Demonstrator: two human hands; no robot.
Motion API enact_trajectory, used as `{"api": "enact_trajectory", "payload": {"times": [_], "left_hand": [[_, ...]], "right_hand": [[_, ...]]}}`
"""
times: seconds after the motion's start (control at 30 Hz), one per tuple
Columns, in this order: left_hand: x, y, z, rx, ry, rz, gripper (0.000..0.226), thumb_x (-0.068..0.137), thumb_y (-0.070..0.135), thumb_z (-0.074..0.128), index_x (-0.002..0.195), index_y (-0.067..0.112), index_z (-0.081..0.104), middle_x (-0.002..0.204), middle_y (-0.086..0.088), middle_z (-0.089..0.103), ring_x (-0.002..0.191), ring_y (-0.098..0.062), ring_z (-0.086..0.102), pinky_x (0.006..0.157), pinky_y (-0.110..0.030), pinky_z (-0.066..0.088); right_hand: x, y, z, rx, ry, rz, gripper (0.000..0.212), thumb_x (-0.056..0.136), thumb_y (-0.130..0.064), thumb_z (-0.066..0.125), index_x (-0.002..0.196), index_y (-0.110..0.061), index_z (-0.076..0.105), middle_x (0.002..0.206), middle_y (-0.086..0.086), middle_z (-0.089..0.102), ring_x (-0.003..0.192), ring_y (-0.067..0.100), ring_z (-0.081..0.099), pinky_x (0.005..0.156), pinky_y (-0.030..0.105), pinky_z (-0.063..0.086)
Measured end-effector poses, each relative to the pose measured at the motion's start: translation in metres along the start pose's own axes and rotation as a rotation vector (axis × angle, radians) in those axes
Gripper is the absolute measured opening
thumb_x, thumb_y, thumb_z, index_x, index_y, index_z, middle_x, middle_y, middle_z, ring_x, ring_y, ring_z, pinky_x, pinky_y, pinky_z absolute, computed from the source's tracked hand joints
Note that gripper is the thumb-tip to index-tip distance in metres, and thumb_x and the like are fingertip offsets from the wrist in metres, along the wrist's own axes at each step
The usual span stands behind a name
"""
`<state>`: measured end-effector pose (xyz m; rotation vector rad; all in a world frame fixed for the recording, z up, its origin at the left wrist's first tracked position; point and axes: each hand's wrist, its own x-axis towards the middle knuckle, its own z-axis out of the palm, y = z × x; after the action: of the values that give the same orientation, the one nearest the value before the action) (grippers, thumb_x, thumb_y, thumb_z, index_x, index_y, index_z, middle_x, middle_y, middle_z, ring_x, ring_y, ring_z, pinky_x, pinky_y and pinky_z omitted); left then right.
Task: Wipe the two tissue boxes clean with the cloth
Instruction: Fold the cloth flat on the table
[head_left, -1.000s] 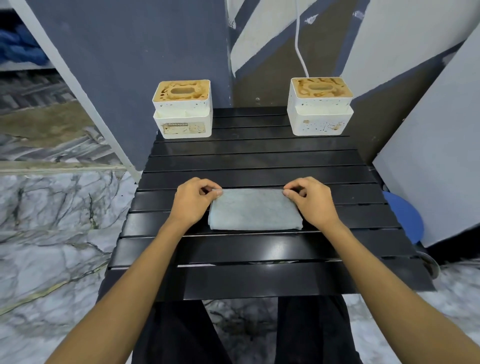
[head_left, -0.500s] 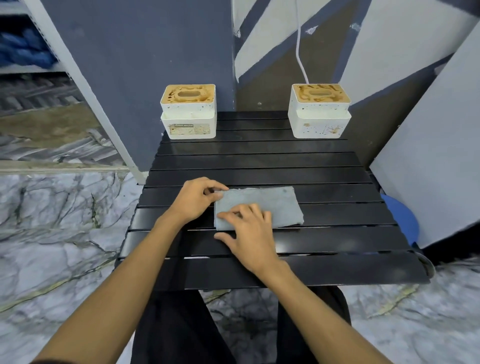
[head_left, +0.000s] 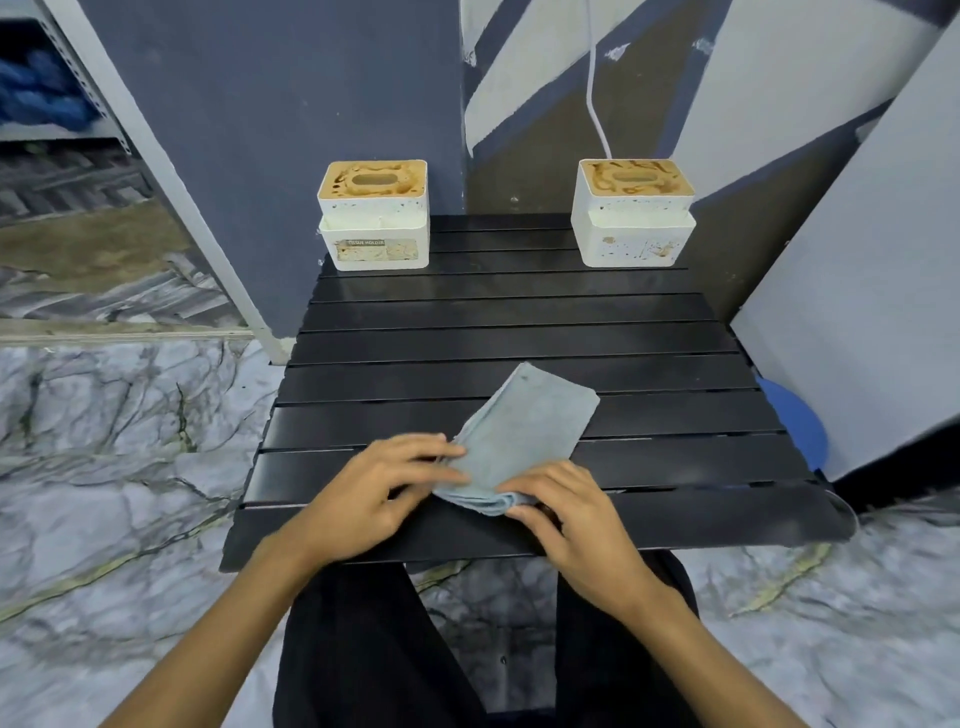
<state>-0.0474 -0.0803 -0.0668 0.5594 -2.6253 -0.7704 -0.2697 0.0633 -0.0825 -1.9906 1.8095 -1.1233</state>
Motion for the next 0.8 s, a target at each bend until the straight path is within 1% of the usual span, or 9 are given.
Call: {"api": "enact_trajectory", "payload": {"times": [0.1,0.2,0.27,0.37,0.5,0.57,0.63,0.7,0.8], "left_hand": [[-0.010,0.009,0.014,0.072,-0.054,0.080,0.048,0.083,0.020,0.057,0.128,0.033,0.067,0.144,0.021,0.052,0.136,0.000,0.043,0.113,-0.022,0.027],[-0.006,0.014,0.022,0.098,0.006,0.141,0.031,0.092,0.027,0.061,0.122,0.028,0.071,0.135,0.018,0.060,0.126,-0.003,0.054,0.105,-0.028,0.041],[-0.001,0.016,0.026,0.134,0.051,0.184,0.025,0.096,0.028,0.060,0.116,0.023,0.073,0.128,0.014,0.065,0.117,-0.007,0.060,0.097,-0.031,0.048],[0.003,0.020,0.029,0.109,0.086,0.205,0.022,0.097,0.024,0.058,0.111,0.017,0.074,0.120,0.009,0.068,0.110,-0.008,0.063,0.095,-0.029,0.051],[0.007,0.019,0.027,0.085,0.083,0.193,0.027,0.098,0.029,0.057,0.112,0.013,0.073,0.117,0.007,0.070,0.108,-0.008,0.064,0.096,-0.027,0.051],[0.007,0.019,0.026,0.060,0.083,0.174,0.029,0.098,0.032,0.057,0.112,0.013,0.074,0.116,0.008,0.070,0.109,-0.006,0.064,0.096,-0.027,0.051],[0.006,0.022,0.026,0.008,0.102,0.136,0.030,0.098,0.035,0.057,0.112,0.014,0.074,0.114,0.011,0.070,0.108,-0.002,0.063,0.096,-0.026,0.051],[0.006,0.025,0.027,-0.073,0.141,0.072,0.027,0.096,0.036,0.059,0.108,0.018,0.075,0.108,0.017,0.070,0.104,-0.001,0.064,0.092,-0.025,0.051],[0.013,0.034,0.028,-0.232,0.209,-0.070,0.019,0.088,0.040,0.065,0.100,0.030,0.076,0.101,0.019,0.071,0.099,-0.008,0.065,0.088,-0.029,0.050]], "right_hand": [[-0.015,0.002,-0.015,0.126,0.015,0.058,0.019,0.097,-0.032,0.058,0.107,-0.020,0.068,0.098,-0.015,0.062,0.096,0.005,0.059,0.086,0.021,0.046],[-0.021,0.002,-0.026,0.214,0.029,0.138,0.013,0.094,-0.022,0.062,0.106,-0.026,0.067,0.097,-0.014,0.065,0.093,0.010,0.062,0.082,0.019,0.047],[-0.022,0.001,-0.031,0.251,0.037,0.170,0.022,0.093,-0.019,0.064,0.109,-0.034,0.065,0.099,-0.012,0.066,0.094,0.012,0.062,0.083,0.019,0.047],[-0.023,0.002,-0.035,0.195,-0.017,0.078,0.024,0.095,-0.021,0.063,0.116,-0.032,0.065,0.100,-0.014,0.063,0.094,0.010,0.061,0.084,0.022,0.047],[-0.030,0.011,-0.034,-0.045,-0.092,-0.060,0.033,0.086,-0.041,0.071,0.115,-0.027,0.065,0.106,-0.013,0.060,0.100,0.008,0.058,0.090,0.029,0.049],[-0.035,0.014,-0.027,-0.157,-0.028,-0.137,0.030,0.086,-0.039,0.071,0.111,-0.022,0.067,0.104,-0.009,0.063,0.099,0.012,0.061,0.097,0.032,0.048],[-0.039,0.013,-0.021,-0.168,0.099,-0.173,0.022,0.089,-0.034,0.069,0.105,-0.018,0.071,0.101,-0.006,0.067,0.097,0.012,0.064,0.099,0.032,0.048],[-0.040,0.008,-0.021,-0.086,0.188,-0.124,0.020,0.090,-0.033,0.069,0.102,-0.018,0.073,0.100,-0.009,0.069,0.095,0.007,0.065,0.092,0.028,0.052],[-0.032,-0.001,-0.031,0.100,0.255,0.030,0.017,0.086,-0.028,0.074,0.101,-0.020,0.073,0.097,-0.015,0.069,0.089,0.002,0.066,0.079,0.023,0.053]]}}
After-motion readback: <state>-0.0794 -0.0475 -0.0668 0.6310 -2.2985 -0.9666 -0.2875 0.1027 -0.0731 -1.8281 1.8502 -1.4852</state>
